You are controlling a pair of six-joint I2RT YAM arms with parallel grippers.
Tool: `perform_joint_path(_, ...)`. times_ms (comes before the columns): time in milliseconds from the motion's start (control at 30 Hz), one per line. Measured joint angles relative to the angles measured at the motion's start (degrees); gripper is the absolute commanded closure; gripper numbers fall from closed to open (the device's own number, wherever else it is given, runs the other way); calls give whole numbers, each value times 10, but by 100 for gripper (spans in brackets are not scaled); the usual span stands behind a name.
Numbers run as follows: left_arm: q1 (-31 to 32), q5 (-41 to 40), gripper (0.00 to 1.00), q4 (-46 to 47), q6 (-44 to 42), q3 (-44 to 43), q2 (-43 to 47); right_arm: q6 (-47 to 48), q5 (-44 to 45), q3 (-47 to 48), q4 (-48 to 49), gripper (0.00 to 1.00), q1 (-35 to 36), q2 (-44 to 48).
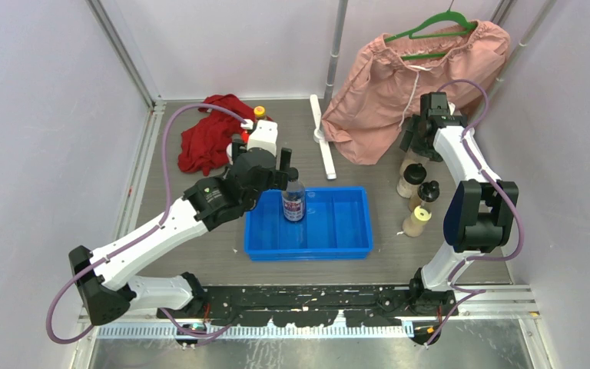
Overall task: Organize the condiment bottles
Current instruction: Pick up the bottle from the center of the board.
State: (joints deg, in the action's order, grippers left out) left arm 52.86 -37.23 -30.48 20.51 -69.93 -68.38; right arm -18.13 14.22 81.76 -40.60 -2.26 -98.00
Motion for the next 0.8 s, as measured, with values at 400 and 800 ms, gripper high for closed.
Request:
perform_joint_path(400,0,5,21,0,2,0,-2,0,-11,0,-2,81,16,14)
perform_joint_path(800,0,5,22,-5,14,6,14,12,-3,45,-44,84,81,64)
